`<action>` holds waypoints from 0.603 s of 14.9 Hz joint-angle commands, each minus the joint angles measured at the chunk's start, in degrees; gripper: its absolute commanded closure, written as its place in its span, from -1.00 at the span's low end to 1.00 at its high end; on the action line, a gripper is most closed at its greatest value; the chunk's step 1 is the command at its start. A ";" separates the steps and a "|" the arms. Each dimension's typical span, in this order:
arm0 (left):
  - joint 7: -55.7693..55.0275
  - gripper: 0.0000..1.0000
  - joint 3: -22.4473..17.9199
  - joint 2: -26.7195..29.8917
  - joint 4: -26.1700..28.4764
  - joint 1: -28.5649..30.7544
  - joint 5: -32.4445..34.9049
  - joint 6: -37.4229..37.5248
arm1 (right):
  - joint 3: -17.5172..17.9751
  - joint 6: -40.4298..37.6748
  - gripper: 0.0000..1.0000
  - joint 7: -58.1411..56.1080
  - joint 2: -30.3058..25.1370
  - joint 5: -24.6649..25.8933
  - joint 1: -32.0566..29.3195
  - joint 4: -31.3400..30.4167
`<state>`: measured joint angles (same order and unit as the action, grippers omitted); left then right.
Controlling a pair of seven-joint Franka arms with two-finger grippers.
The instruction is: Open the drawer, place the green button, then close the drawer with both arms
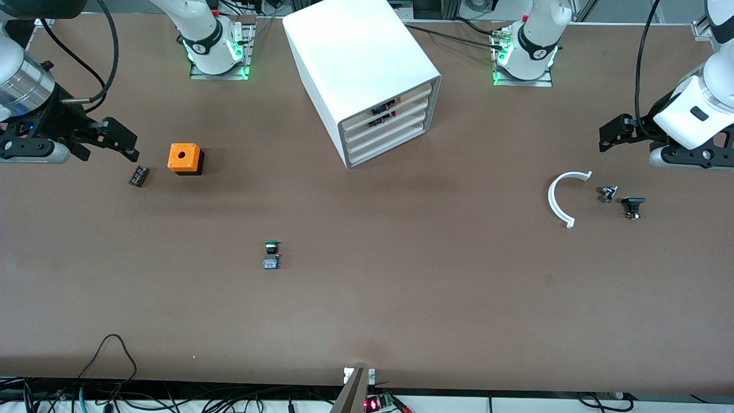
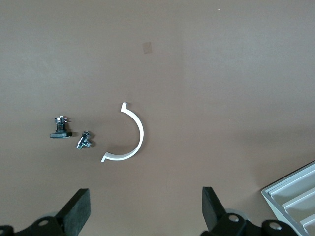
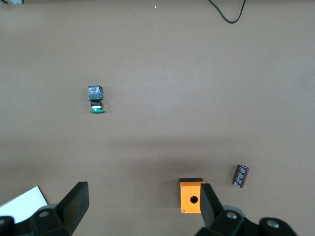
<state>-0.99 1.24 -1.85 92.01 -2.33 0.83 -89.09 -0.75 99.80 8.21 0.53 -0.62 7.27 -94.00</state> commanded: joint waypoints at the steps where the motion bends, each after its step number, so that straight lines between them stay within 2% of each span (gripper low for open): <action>1: -0.24 -1.00 -0.44 -0.08 -1.22 -0.04 -1.27 1.29 | 0.05 -1.27 -1.00 2.14 0.97 0.80 0.90 1.10; 4: -0.33 -1.00 -0.45 -0.08 -1.75 -0.04 -1.18 1.20 | -0.04 -1.54 -1.00 1.02 1.06 3.69 0.99 2.15; 9: -0.33 -1.00 -0.62 -0.35 -1.66 0.05 -1.27 1.11 | -0.04 -2.51 -1.00 1.54 3.95 2.91 1.08 4.70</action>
<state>-1.06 0.96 -1.86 91.50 -2.29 0.83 -89.03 -0.79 98.87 8.79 1.66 1.84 7.90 -91.74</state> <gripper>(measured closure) 0.000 0.000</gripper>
